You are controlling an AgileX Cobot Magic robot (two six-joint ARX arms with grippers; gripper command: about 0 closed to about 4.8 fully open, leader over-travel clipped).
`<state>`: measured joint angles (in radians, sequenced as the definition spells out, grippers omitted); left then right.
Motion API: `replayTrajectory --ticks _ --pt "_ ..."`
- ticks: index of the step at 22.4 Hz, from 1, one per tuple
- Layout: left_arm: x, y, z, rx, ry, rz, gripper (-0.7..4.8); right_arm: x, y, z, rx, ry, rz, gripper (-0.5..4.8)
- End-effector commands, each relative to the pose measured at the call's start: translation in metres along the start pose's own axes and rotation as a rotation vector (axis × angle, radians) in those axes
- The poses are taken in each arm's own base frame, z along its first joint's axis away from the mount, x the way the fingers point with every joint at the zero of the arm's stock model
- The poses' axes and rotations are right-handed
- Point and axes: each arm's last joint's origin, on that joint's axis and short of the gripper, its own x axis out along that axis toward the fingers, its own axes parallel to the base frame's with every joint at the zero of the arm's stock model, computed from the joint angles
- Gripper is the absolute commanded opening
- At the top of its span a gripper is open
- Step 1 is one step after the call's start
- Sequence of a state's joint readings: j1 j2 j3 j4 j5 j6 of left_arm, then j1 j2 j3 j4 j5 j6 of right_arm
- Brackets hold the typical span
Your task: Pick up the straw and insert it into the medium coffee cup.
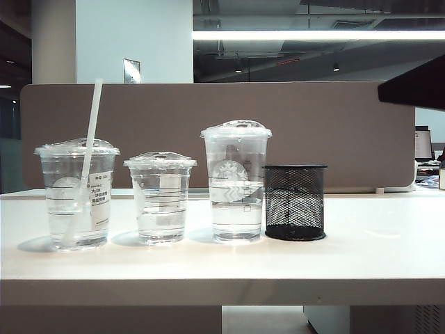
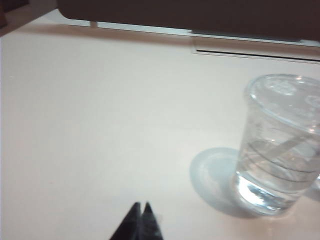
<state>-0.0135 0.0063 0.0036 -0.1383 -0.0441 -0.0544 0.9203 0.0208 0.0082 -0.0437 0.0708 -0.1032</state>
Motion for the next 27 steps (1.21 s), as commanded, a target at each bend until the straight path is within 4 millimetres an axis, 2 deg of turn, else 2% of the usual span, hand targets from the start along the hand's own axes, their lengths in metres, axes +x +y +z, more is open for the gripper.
replayTrajectory --ticks 1,18,27 --pt "-0.001 0.0 -0.003 0.03 0.047 0.007 -0.03 0.001 0.0 -0.001 0.003 -0.002 0.001 -0.05" --pt "-0.001 0.0 -0.003 0.029 0.044 -0.019 -0.03 -0.001 -0.002 -0.001 0.004 -0.013 -0.022 -0.05" --pt "-0.001 0.0 -0.003 0.03 0.044 -0.019 -0.03 -0.012 -0.051 -0.011 0.083 0.057 -0.435 -0.05"
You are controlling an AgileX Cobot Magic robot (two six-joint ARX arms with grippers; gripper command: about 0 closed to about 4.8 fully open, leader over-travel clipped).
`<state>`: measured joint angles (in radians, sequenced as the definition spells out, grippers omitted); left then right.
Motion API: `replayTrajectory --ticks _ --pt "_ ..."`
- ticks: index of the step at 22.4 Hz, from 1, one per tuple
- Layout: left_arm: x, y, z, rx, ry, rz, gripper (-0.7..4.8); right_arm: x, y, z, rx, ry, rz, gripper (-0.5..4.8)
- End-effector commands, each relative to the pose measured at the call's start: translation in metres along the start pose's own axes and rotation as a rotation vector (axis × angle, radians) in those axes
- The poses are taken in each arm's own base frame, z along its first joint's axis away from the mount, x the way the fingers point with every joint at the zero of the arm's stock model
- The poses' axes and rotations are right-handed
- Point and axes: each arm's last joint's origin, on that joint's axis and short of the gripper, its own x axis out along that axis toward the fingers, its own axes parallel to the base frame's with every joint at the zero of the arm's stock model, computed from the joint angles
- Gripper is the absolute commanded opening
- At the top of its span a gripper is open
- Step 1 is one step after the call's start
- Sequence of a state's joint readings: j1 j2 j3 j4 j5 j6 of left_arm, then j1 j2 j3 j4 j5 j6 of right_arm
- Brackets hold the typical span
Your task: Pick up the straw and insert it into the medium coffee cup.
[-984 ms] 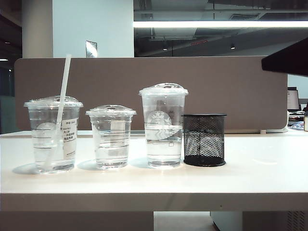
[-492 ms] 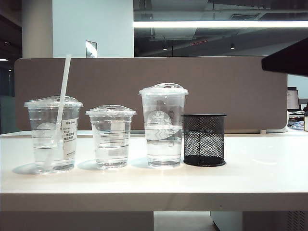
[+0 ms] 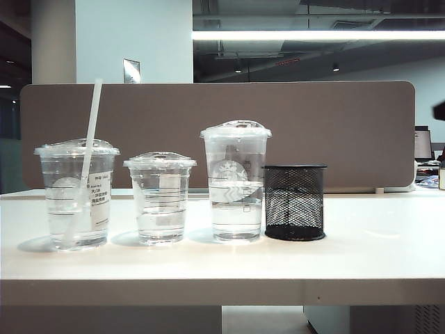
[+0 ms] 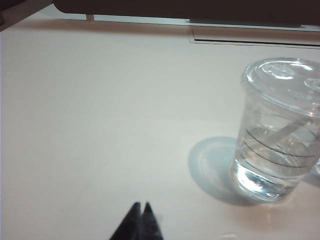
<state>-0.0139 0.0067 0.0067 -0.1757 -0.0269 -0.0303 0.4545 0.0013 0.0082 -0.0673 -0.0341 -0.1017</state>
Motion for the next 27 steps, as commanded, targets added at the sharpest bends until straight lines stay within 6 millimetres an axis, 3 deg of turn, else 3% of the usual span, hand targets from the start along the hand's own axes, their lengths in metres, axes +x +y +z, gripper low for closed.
replayTrajectory --ticks 1,3,10,27 --pt "0.0 0.0 0.0 0.004 0.008 -0.003 -0.03 -0.001 -0.015 -0.006 0.087 0.037 -0.124 -0.05" --pt "0.0 0.0 0.0 0.004 0.009 -0.003 -0.03 -0.005 -0.029 -0.011 0.166 0.073 -0.28 -0.05" --pt "0.0 0.0 0.0 0.004 0.008 -0.003 -0.03 -0.009 -0.035 -0.018 0.183 0.137 -0.427 -0.05" --pt "0.0 0.0 0.0 0.004 0.009 -0.004 -0.03 -0.012 -0.043 -0.019 0.191 0.137 -0.522 -0.05"
